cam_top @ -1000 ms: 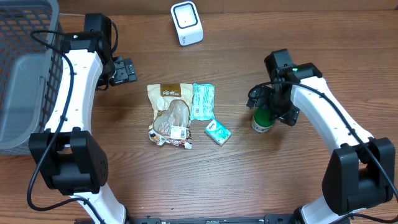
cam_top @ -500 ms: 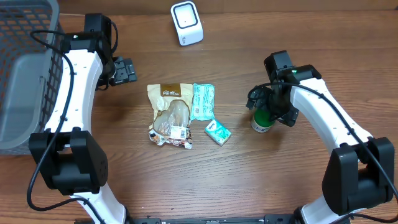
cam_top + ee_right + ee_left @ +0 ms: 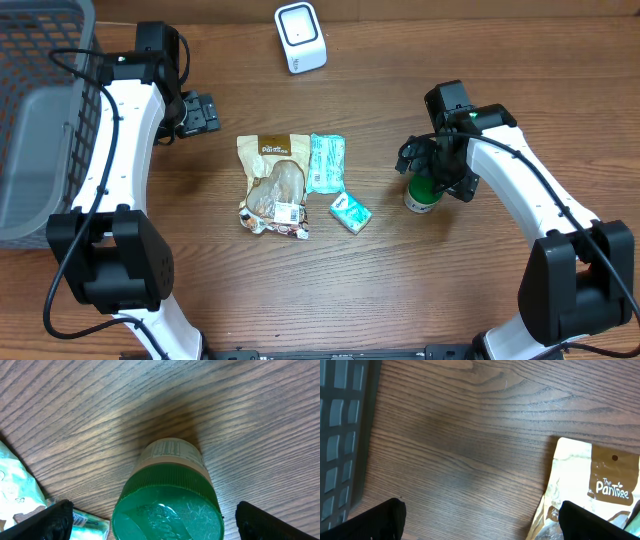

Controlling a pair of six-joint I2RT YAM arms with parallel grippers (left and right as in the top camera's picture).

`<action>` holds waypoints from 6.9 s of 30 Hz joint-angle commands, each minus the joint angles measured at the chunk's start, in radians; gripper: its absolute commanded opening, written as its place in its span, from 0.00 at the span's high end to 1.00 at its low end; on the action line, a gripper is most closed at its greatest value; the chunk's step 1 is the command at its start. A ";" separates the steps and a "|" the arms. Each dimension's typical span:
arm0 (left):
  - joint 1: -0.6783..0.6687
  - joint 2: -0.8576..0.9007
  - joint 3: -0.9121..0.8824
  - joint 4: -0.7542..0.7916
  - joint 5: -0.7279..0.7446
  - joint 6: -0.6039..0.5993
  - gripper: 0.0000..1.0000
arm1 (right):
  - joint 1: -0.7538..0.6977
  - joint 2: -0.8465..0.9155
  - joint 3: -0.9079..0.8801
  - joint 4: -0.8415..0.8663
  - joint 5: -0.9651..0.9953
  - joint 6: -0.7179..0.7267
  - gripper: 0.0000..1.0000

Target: Scan the item barcode

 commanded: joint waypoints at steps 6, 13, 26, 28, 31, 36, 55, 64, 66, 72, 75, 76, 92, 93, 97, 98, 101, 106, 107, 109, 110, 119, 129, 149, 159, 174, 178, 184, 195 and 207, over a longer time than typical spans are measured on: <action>-0.006 -0.015 0.016 0.001 -0.013 0.004 0.00 | 0.003 -0.005 -0.008 0.006 -0.006 0.007 0.00; -0.006 -0.015 0.016 0.001 -0.013 0.004 0.00 | 0.005 -0.005 -0.008 0.011 -0.007 0.026 0.00; -0.006 -0.015 0.016 0.001 -0.013 0.004 0.00 | 0.006 0.016 -0.013 -0.022 0.040 0.065 0.00; -0.006 -0.015 0.016 0.001 -0.013 0.004 0.00 | 0.006 0.026 -0.013 -0.033 0.039 0.082 0.01; -0.006 -0.015 0.016 0.001 -0.013 0.004 0.00 | 0.006 0.033 -0.033 -0.028 0.039 0.082 0.04; -0.006 -0.015 0.016 0.001 -0.013 0.004 0.00 | 0.006 0.033 -0.053 -0.017 0.038 0.080 0.17; -0.006 -0.015 0.016 0.001 -0.013 0.004 0.00 | 0.146 0.033 -0.053 0.138 -0.080 -0.298 0.33; -0.006 -0.015 0.016 0.001 -0.013 0.004 0.01 | 0.169 0.033 -0.053 0.178 -0.081 -0.290 0.03; -0.006 -0.015 0.016 0.001 -0.013 0.004 0.00 | 0.167 0.033 -0.050 0.177 -0.081 -0.290 0.00; -0.006 -0.015 0.016 0.001 -0.013 0.004 0.00 | 0.142 0.032 0.019 0.114 -0.081 -0.284 0.00; -0.006 -0.015 0.016 0.001 -0.013 0.004 0.00 | 0.113 0.032 0.088 0.045 -0.081 -0.251 0.00; -0.006 -0.015 0.016 0.001 -0.013 0.004 0.00 | 0.105 0.032 0.103 0.029 -0.081 -0.248 0.00; -0.006 -0.015 0.016 0.001 -0.013 0.004 0.01 | 0.035 0.032 0.124 -0.022 -0.088 -0.233 0.00; -0.005 -0.015 0.016 0.001 -0.013 0.004 0.00 | 0.035 0.032 0.124 -0.021 -0.090 -0.233 0.00; -0.006 -0.015 0.016 0.001 -0.013 0.004 0.00 | 0.035 0.032 0.124 -0.002 -0.096 -0.233 0.00; -0.006 -0.015 0.016 0.001 -0.013 0.004 0.00 | 0.035 0.032 0.124 0.001 -0.097 -0.233 0.00; -0.006 -0.015 0.016 0.001 -0.013 0.004 0.01 | 0.035 0.032 0.124 0.004 -0.097 -0.233 0.00; -0.005 -0.015 0.016 0.001 -0.013 0.004 0.00 | 0.035 0.032 0.125 0.013 -0.132 -0.233 0.00; -0.005 -0.015 0.016 0.001 -0.013 0.004 0.00 | 0.033 0.032 0.126 0.013 -0.133 -0.233 0.00; -0.005 -0.015 0.016 0.001 -0.013 0.004 0.00 | 0.031 0.032 0.130 0.011 -0.133 -0.233 0.00; -0.006 -0.015 0.016 0.001 -0.013 0.004 0.00 | 0.029 0.032 0.135 0.006 -0.133 -0.233 0.00; -0.006 -0.015 0.016 0.001 -0.013 0.004 0.00 | 0.029 0.032 0.148 -0.015 -0.133 -0.233 0.00; -0.006 -0.015 0.016 0.001 -0.013 0.004 0.00 | 0.029 0.032 0.147 -0.018 -0.132 -0.233 0.00; -0.006 -0.015 0.016 0.001 -0.013 0.004 0.01 | 0.029 0.032 0.147 -0.018 -0.132 -0.233 0.00; -0.006 -0.015 0.016 0.001 -0.013 0.004 0.00 | 0.029 0.032 0.147 -0.019 -0.132 -0.233 0.00; -0.006 -0.015 0.016 0.001 -0.013 0.004 0.01 | 0.029 0.032 0.146 -0.018 -0.132 -0.233 0.00; -0.006 -0.015 0.016 0.001 -0.013 0.004 0.01 | 0.029 0.032 0.146 -0.018 -0.132 -0.233 0.00; -0.006 -0.015 0.016 0.001 -0.013 0.004 0.00 | 0.029 0.032 0.146 -0.018 -0.132 -0.233 0.00; -0.006 -0.015 0.016 0.001 -0.013 0.004 0.00 | 0.029 0.032 0.146 -0.018 -0.132 -0.233 0.00; -0.006 -0.015 0.016 0.001 -0.013 0.004 0.01 | 0.029 0.032 0.146 -0.019 -0.132 -0.233 0.00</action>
